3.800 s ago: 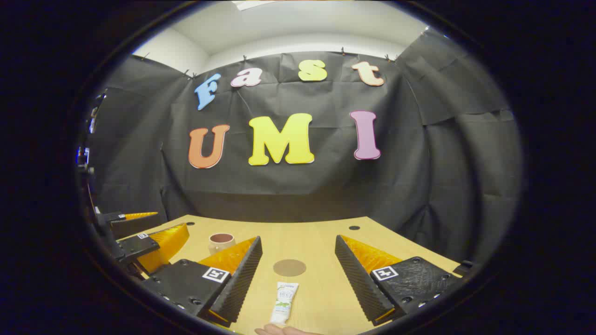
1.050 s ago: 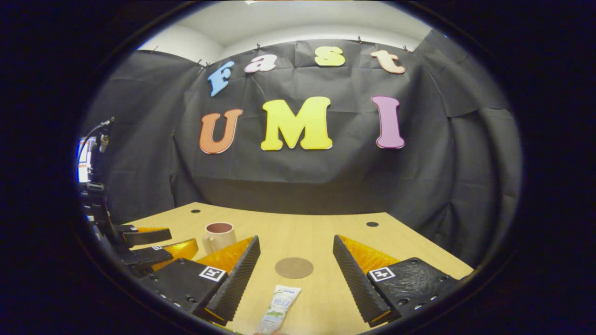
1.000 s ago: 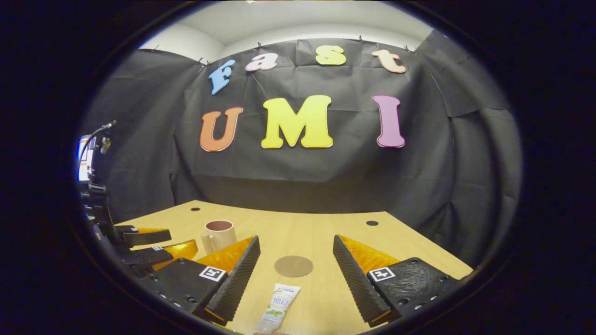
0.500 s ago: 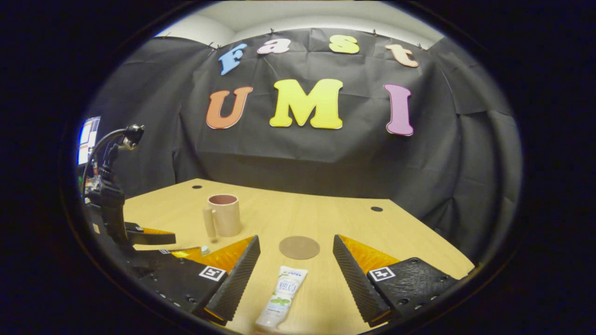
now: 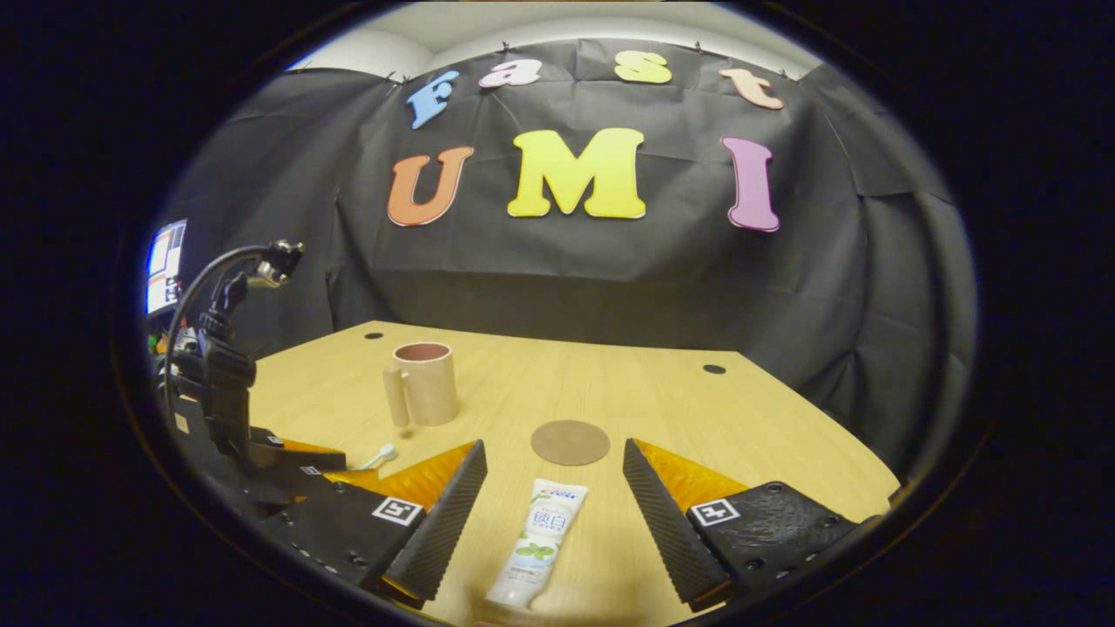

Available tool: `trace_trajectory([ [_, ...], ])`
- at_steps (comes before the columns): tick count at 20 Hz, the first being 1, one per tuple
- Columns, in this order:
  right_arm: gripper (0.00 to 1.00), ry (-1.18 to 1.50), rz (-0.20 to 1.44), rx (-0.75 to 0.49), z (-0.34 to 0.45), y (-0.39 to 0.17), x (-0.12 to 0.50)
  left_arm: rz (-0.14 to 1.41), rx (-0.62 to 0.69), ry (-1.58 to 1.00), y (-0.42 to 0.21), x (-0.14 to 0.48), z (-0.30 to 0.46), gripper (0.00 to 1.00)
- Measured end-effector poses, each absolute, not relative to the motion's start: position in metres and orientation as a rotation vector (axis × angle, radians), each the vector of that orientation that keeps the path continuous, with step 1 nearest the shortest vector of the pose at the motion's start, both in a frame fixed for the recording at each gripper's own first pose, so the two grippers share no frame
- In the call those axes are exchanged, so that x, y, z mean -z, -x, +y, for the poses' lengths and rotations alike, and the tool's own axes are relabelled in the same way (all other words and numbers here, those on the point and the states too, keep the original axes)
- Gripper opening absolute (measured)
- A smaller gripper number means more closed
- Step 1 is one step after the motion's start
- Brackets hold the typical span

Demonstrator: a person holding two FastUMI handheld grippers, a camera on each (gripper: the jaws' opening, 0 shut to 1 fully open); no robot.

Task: Put the toothbrush and toothpaste on the desktop into the cup, then pick up the cup and place it on the coaster on the desktop.

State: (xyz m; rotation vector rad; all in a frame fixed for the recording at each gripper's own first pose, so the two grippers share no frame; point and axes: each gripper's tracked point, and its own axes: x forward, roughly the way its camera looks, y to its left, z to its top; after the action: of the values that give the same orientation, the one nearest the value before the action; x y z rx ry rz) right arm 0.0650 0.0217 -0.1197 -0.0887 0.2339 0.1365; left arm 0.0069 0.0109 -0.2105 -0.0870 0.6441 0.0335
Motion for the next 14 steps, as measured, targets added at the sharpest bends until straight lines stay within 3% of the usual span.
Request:
trace_trajectory([
  [4,0.95,0.082,0.254,-0.141,0.021,-0.066,0.127,0.655,-0.035,0.035,-0.007,0.212,0.008,0.48],
  [5,0.95,0.085,0.262,-0.133,0.020,-0.066,0.130,0.653,-0.019,0.034,-0.007,0.212,0.006,0.49],
  [6,0.97,0.088,0.271,-0.127,0.019,-0.067,0.131,0.654,-0.004,0.034,-0.005,0.211,0.006,0.39],
  [9,0.97,0.087,0.303,-0.138,0.024,-0.066,0.139,0.662,0.031,0.033,-0.004,0.213,0.009,0.31],
  [11,0.97,0.087,0.320,-0.148,0.028,-0.065,0.143,0.661,0.043,0.041,-0.002,0.212,0.010,0.16],
  [14,0.97,0.099,0.331,-0.153,0.032,-0.063,0.146,0.650,0.059,0.044,0.000,0.210,0.007,0.10],
])
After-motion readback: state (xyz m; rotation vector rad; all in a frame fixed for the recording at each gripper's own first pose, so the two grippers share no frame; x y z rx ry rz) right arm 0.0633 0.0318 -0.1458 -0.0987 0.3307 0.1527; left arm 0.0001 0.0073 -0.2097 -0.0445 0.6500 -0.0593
